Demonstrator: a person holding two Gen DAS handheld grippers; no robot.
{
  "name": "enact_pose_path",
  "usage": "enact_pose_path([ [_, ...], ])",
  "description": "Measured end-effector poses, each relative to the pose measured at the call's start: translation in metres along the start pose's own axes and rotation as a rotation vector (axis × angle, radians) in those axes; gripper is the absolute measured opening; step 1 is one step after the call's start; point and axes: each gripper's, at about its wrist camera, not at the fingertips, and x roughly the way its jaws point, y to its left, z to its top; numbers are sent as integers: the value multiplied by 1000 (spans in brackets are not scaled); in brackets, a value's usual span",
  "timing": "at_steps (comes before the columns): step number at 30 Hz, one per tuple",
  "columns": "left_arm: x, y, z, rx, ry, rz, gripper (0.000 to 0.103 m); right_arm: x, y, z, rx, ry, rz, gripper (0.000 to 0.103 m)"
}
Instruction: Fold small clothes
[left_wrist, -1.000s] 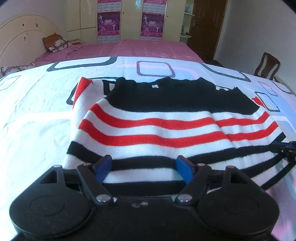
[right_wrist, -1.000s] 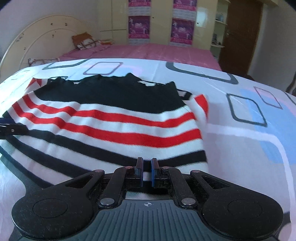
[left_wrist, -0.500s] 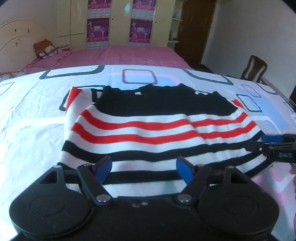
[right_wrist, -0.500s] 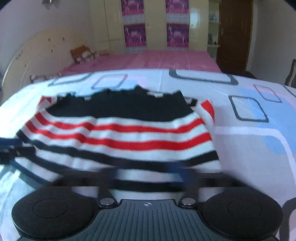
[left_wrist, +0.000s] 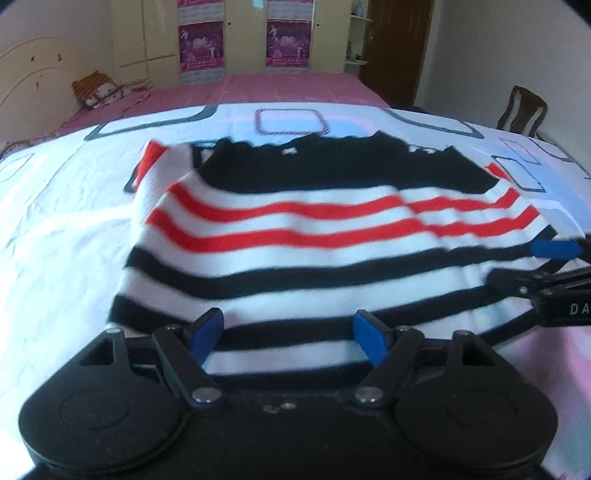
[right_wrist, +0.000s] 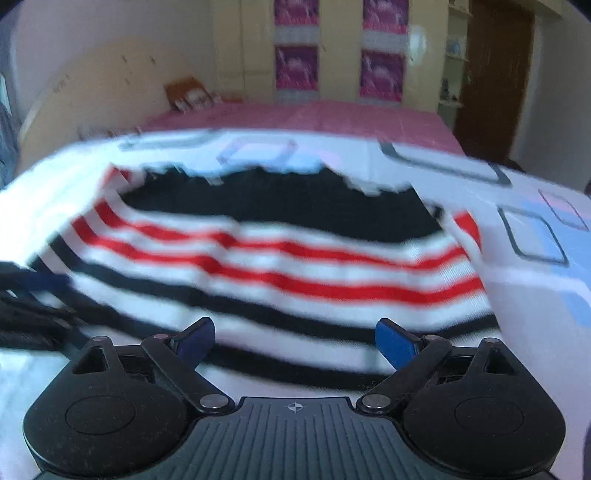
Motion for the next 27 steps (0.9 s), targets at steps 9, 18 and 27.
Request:
enact_pose_path([
  [9,-9,3,5,-50,31,-7,76,-5,-5,-5,11,21,-9,82],
  [18,-29,18,4,-177,88,-78,79,-28,13,12,13,-51,55,72],
  [27,-40,42,-4,-357,124,-160,85,-27,47,28,1,-70,121,58],
])
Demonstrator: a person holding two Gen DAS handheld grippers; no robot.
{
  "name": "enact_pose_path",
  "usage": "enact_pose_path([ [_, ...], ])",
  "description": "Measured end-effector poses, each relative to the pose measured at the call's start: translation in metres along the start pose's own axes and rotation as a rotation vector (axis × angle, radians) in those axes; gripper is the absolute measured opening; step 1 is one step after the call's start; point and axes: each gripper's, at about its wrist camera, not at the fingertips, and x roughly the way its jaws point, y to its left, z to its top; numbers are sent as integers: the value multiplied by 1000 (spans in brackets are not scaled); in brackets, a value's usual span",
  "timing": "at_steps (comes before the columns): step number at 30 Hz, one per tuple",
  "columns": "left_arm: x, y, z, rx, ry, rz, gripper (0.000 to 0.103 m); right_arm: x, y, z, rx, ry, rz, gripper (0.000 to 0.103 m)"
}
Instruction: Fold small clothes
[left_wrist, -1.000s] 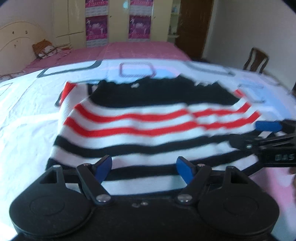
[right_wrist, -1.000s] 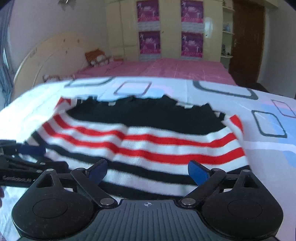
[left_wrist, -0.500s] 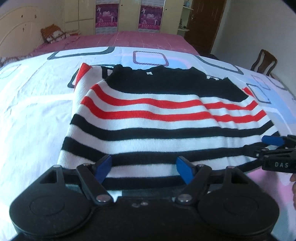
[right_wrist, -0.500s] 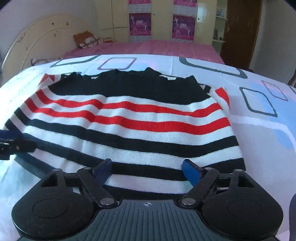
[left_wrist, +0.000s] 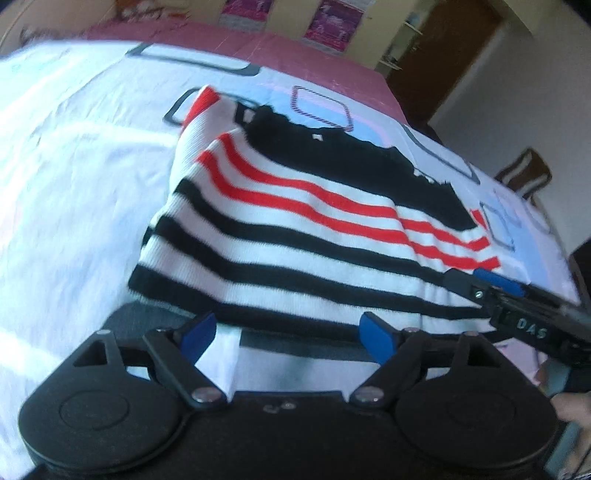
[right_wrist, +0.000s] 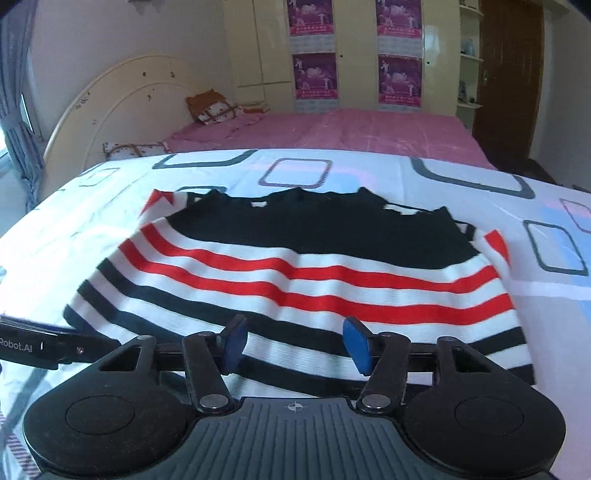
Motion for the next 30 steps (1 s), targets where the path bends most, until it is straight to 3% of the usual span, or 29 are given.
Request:
enact_pose_path([
  [9,14,45,-11,-299,7,-185,84,13,13,0,-3,10,3,58],
  [15,36,68,0,-420,-115,-275,83,29,7,10,14,5,-41,58],
  [21,53,77,21,-468,-197,-305,78,57,-4,17,57,16,-90,58],
  [24,57,78,22,-477,-229,-297,67,72,-1,9,30,38,-111,58],
  [26,59,82,20,-487,-238,-284,45,72,3,7,-10,32,-125,58],
  [30,59,89,15,-540,-251,-280,32,68,2,8,-15,15,-138,58],
])
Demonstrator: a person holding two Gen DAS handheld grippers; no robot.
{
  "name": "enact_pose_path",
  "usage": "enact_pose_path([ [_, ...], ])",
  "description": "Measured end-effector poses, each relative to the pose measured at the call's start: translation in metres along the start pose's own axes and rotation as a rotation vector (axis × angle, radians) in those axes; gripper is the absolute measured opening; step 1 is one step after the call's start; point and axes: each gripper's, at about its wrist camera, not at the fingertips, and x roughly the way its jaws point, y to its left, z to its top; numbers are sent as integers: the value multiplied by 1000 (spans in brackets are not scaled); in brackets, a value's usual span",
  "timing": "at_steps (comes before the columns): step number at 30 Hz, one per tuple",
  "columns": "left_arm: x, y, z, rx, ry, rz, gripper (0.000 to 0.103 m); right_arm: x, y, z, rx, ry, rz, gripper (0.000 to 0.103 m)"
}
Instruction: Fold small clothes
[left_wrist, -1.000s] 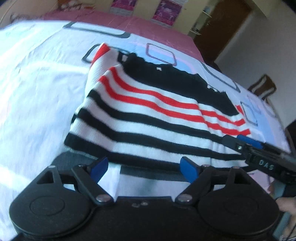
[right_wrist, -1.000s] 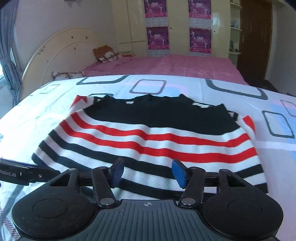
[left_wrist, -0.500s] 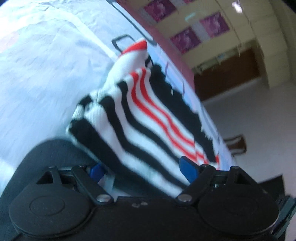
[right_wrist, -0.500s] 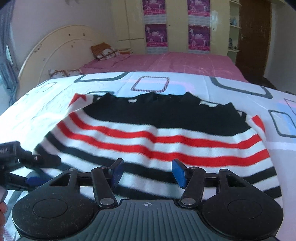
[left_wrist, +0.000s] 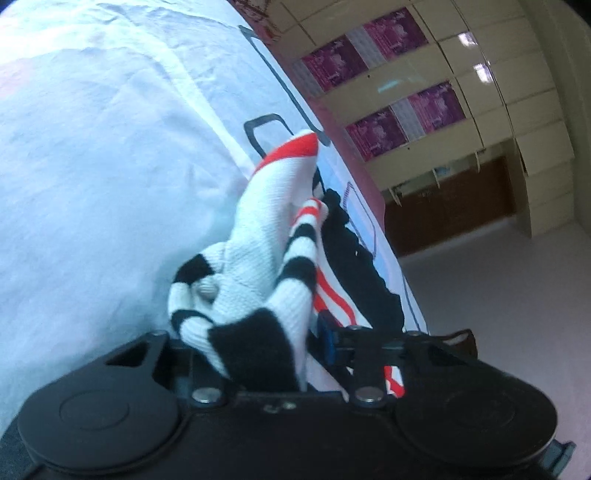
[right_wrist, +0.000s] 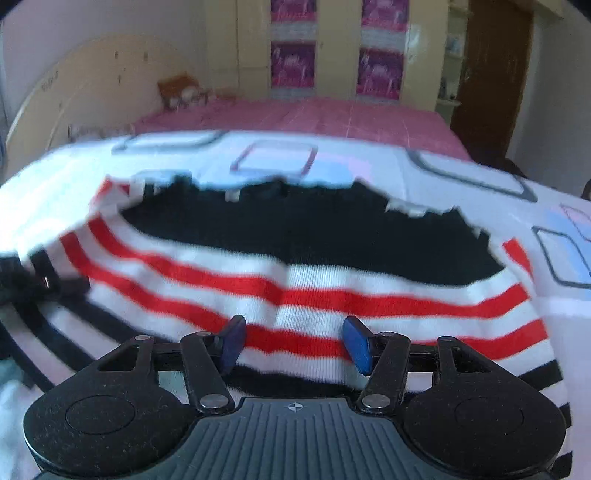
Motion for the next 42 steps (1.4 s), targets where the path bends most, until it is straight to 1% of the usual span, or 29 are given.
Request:
enact_pose_path([
  [1,-1,0,-1,-2,-8,3,31,5,2,-5,-33,11,-3,58],
  [2,-2,0,-2,-8,-19,6,28,5,4,-7,-67,-4,-8,58],
  [6,-10,-6,-9,1,-86,23,20,5,0,-6,-83,-6,18,58],
  [8,-15,-16,-14,35,-120,49,17,5,0,-9,-96,-18,20,58],
  [10,-19,-35,-19,115,-154,80,17,5,-3,-8,-88,-18,35,58],
  [12,-23,-54,-22,187,-170,97,16,3,-9,-5,-64,-18,67,58],
  [14,-28,-75,-25,261,-185,101,16,-3,-23,1,14,-39,116,58],
  [15,-29,-90,-28,316,-193,102,16,-8,-31,4,46,-57,130,58],
  [17,-29,-115,-36,401,-197,96,16,-17,-44,7,77,-77,153,58],
  [18,-28,-130,-42,454,-195,87,16,-23,-52,8,87,-85,162,58],
  [21,-23,-167,-61,568,-173,45,16,-37,-79,9,126,-97,175,58],
  [23,-15,-194,-80,649,-144,2,16,-46,-101,7,157,-104,164,58],
  [26,-2,-222,-111,746,-97,-56,16,-58,-140,-1,211,-117,123,58],
  [28,13,-235,-138,808,-44,-87,16,-65,-166,-7,258,-116,94,58],
  [30,34,-240,-165,866,28,-84,16,-71,-190,-14,302,-108,77,58],
  [33,62,-233,-207,958,153,-7,23,-81,-212,-21,340,-109,59,58],
  [34,65,-229,-219,1001,171,23,25,-83,-217,-21,354,-110,65,58],
  [35,64,-228,-226,1037,168,35,30,-86,-222,-21,367,-114,81,58],
  [36,59,-227,-231,1066,161,30,34,-88,-225,-19,383,-117,103,58],
  [37,54,-228,-235,1083,161,23,44,-89,-227,-16,394,-121,119,58],
  [38,48,-230,-238,1092,175,13,58,-91,-228,-14,403,-124,141,58],
  [40,41,-235,-237,1097,206,-33,75,-90,-226,-8,418,-125,208,59],
  [41,36,-235,-239,1104,218,-53,76,-87,-223,-5,419,-117,234,60],
  [42,30,-237,-242,1113,229,-66,76,-82,-220,-2,417,-101,264,73],
])
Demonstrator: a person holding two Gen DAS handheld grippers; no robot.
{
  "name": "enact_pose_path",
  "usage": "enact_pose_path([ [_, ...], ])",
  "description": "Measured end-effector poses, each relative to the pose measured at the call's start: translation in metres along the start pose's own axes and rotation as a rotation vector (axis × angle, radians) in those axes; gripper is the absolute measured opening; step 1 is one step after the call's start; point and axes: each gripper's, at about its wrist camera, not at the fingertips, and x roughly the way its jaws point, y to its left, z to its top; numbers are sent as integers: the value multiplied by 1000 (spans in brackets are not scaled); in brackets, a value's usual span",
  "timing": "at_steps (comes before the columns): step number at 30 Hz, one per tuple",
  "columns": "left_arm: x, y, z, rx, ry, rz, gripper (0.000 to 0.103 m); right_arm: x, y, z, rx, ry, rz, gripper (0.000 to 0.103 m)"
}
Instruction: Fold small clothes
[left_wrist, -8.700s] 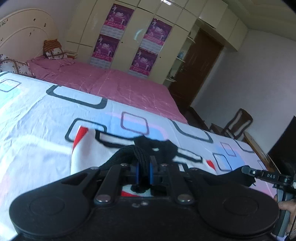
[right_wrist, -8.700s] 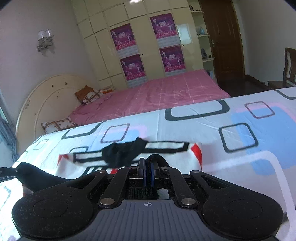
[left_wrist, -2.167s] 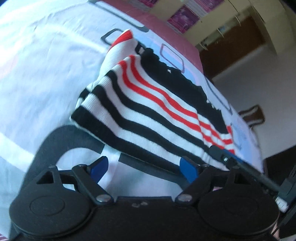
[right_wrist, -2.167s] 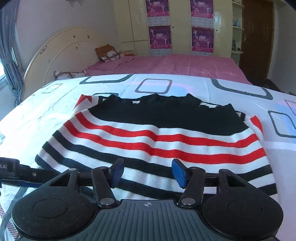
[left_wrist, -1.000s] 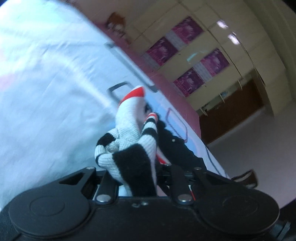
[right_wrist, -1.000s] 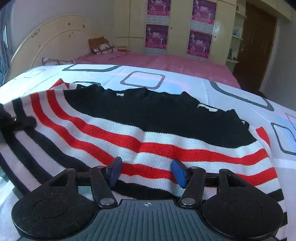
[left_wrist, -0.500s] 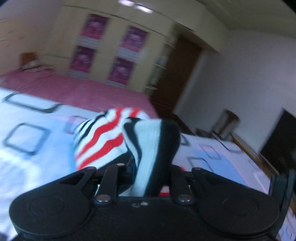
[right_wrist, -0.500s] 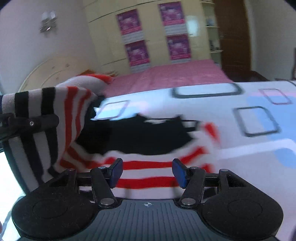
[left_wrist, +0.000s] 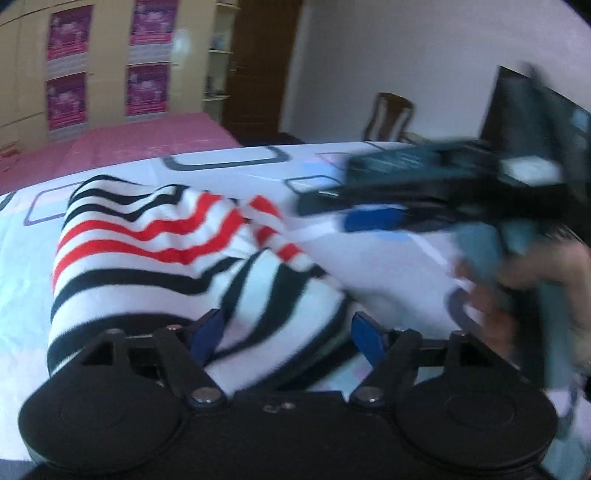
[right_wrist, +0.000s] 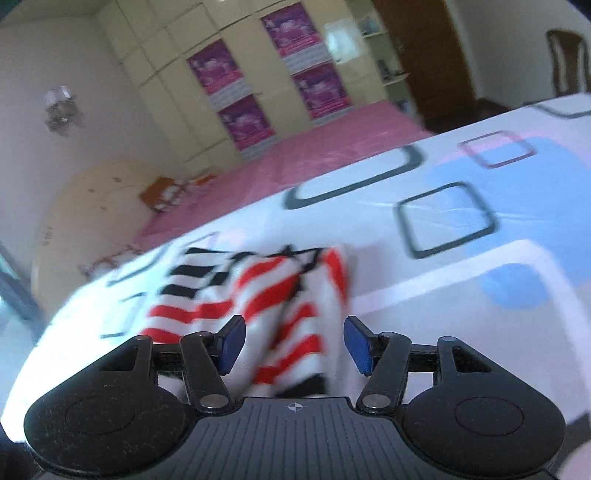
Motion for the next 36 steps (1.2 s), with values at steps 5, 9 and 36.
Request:
enact_pose_path([
  [5,-36,16,-13,-25,-2,-32,77,35,14,-5,-11,94,54,91],
  [9,-72,50,-17,-134,-57,35,78,58,19,-11,-13,146,68,73],
  [36,7,91,3,-200,8,169,83,40,-11,-17,-81,71,-49,24],
])
